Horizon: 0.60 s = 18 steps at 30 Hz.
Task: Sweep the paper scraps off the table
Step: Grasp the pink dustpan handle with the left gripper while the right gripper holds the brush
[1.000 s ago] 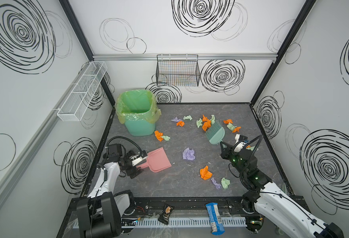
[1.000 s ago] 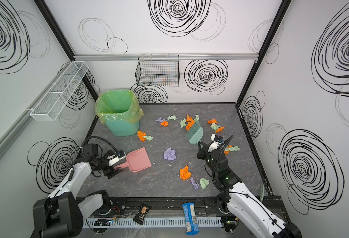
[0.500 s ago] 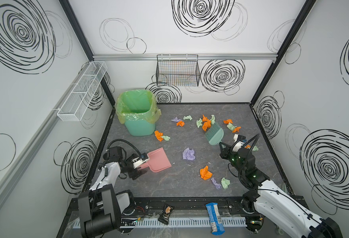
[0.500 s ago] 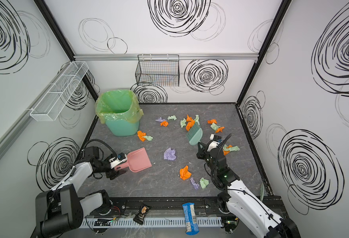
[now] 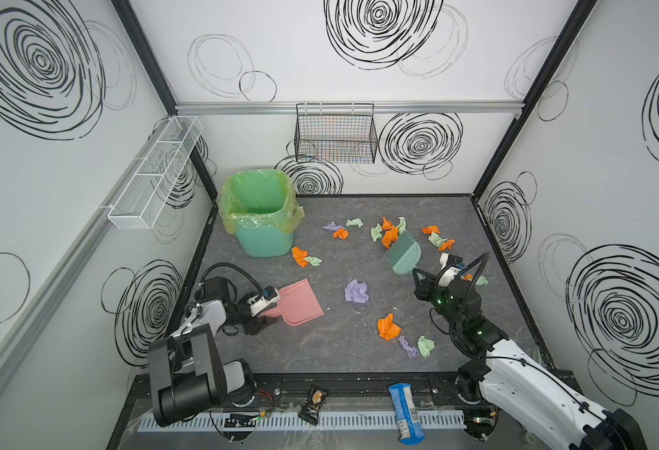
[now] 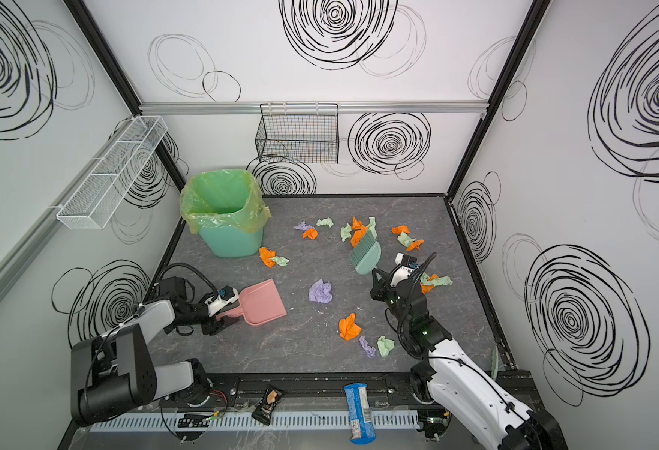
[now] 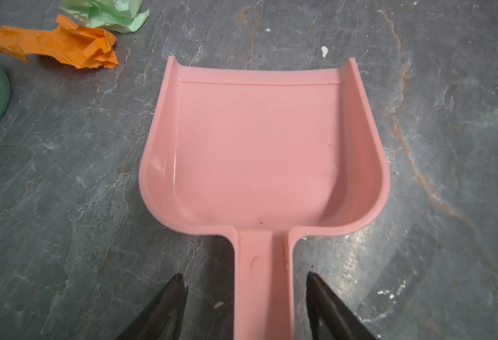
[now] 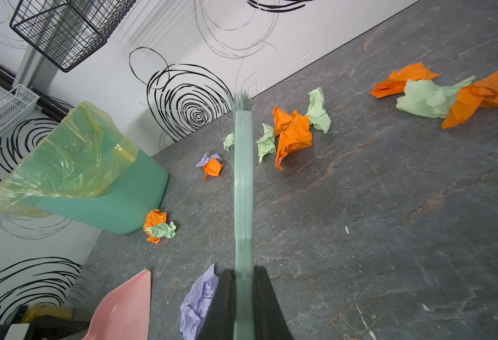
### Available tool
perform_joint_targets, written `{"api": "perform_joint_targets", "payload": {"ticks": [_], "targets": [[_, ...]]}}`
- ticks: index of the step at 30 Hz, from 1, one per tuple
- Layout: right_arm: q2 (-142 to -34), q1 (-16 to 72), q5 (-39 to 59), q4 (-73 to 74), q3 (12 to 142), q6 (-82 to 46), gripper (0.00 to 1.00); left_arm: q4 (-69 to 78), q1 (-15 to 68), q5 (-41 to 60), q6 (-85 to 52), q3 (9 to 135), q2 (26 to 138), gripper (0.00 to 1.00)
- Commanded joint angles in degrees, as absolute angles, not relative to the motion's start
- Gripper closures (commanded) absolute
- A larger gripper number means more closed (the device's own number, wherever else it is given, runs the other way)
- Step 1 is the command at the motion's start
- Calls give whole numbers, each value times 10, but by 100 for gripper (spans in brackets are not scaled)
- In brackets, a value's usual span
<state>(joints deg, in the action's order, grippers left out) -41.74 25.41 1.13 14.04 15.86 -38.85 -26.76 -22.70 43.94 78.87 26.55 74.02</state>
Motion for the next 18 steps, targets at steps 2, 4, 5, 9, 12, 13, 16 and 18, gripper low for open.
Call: {"api": "perform_joint_targets", "payload": {"ticks": [2,4,5,9,12,13,16,18], "targets": [[-417,251,13,167,164,-397,100,-260,-236,472,799,277,745,36],[-422,251,13,172,163,-398,100,-259,-236,473,800,276,744,39],[-424,251,15,173,163,-399,100,-258,-236,473,799,276,744,39],[-431,251,22,183,164,-402,100,-252,-236,474,799,271,739,38],[-435,251,23,188,163,-403,100,-237,-236,475,799,261,732,36],[-436,251,23,190,162,-403,100,-228,-235,473,795,256,731,36],[-442,251,25,196,161,-406,100,-222,-231,472,800,253,733,39],[-445,250,27,197,163,-406,100,-222,-230,472,803,254,736,38]]}}
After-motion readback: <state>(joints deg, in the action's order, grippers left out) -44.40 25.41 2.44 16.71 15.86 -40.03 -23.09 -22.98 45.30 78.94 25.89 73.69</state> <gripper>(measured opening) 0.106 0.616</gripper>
